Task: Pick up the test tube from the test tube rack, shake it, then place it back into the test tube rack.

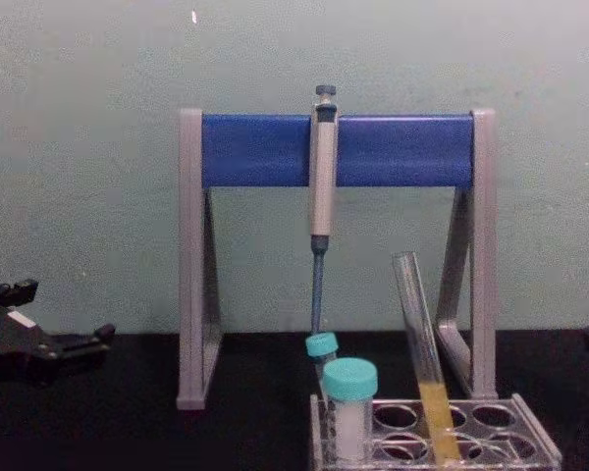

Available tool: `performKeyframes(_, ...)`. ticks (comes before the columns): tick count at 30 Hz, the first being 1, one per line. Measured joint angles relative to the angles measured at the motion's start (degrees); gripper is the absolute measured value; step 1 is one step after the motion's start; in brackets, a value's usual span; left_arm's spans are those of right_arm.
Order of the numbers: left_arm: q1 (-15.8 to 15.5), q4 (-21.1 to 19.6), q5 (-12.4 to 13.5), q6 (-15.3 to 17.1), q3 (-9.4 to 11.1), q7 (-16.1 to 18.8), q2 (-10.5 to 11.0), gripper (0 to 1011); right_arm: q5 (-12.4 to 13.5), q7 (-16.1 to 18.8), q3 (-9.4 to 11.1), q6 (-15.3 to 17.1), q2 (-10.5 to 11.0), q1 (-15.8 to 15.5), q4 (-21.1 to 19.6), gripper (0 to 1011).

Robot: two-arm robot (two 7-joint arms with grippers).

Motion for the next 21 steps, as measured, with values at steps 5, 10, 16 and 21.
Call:
performKeyframes(5,0.0,0.0,0.0,0.0,0.0,0.0,0.0,1001,0.34,1.55,1.22,-1.44,0.03,-0.96,-1.3,1000)
performKeyframes(10,0.0,0.0,0.0,0.0,0.0,0.0,0.0,1001,1.88,4.06,2.42,-2.74,0.12,-1.99,-3.52,1000)
performKeyframes(16,0.0,0.0,0.0,0.0,0.0,0.0,0.0,1001,3.08,7.24,2.58,-3.05,-0.08,-2.27,-5.56,1000)
performKeyframes(21,0.0,0.0,0.0,0.0,0.0,0.0,0.0,1001,4.3,10.5,2.2,-2.81,-0.81,-1.82,-6.56,1000)
